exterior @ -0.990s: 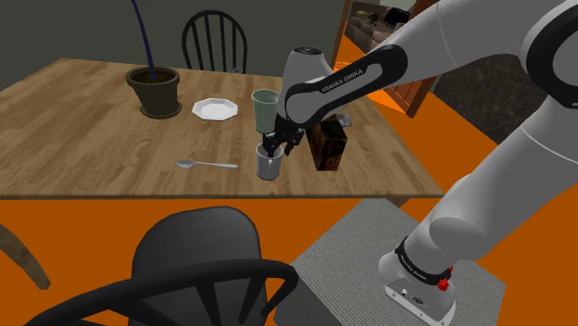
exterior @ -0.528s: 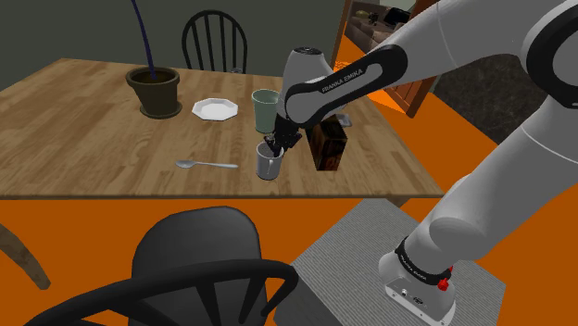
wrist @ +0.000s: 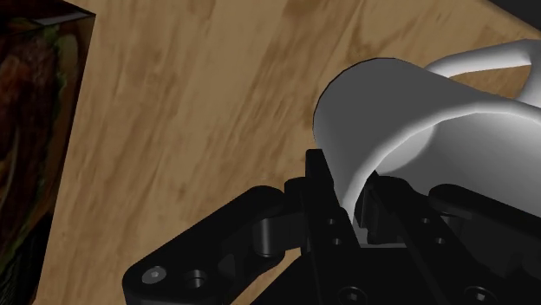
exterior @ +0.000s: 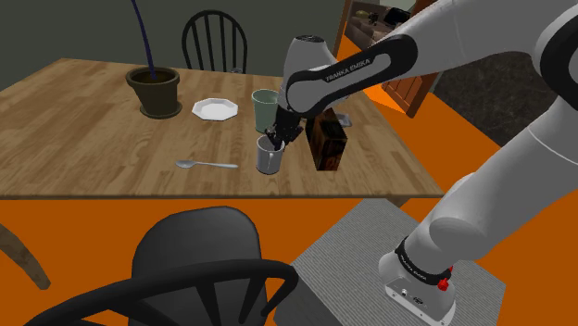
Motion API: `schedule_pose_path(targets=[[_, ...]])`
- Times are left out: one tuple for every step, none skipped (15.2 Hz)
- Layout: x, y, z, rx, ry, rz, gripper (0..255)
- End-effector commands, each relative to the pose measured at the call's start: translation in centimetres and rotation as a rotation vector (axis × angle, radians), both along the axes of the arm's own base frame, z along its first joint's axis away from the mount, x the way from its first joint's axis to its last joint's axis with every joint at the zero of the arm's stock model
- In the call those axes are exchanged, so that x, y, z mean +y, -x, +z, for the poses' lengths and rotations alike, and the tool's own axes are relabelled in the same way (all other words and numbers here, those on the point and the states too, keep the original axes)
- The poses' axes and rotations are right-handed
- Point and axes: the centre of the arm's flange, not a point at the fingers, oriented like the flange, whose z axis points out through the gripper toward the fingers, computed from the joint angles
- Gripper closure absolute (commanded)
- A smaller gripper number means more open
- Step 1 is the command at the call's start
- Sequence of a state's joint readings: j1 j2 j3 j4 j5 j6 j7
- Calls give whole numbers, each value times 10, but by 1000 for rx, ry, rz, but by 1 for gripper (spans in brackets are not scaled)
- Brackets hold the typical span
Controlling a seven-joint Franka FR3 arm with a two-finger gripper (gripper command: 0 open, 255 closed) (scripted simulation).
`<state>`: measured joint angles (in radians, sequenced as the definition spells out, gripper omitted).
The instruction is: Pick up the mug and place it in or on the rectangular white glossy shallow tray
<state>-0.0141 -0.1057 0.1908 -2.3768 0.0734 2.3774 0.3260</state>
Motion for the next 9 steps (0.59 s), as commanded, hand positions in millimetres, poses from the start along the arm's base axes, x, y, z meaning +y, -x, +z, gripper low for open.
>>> schedule_pose_path(targets=[[1, 0, 10, 0, 0, 0, 255], [1, 0, 16, 0, 0, 0, 255], [1, 0, 21, 0, 0, 0, 255], [1, 0, 26, 0, 0, 0, 255], [1, 0, 32, 0, 0, 0, 255], [1, 0, 37, 0, 0, 0, 255], [1, 0, 42, 0, 0, 0, 255], [1, 0, 47, 0, 0, 0, 255], [1, 0, 53, 0, 0, 0, 255]])
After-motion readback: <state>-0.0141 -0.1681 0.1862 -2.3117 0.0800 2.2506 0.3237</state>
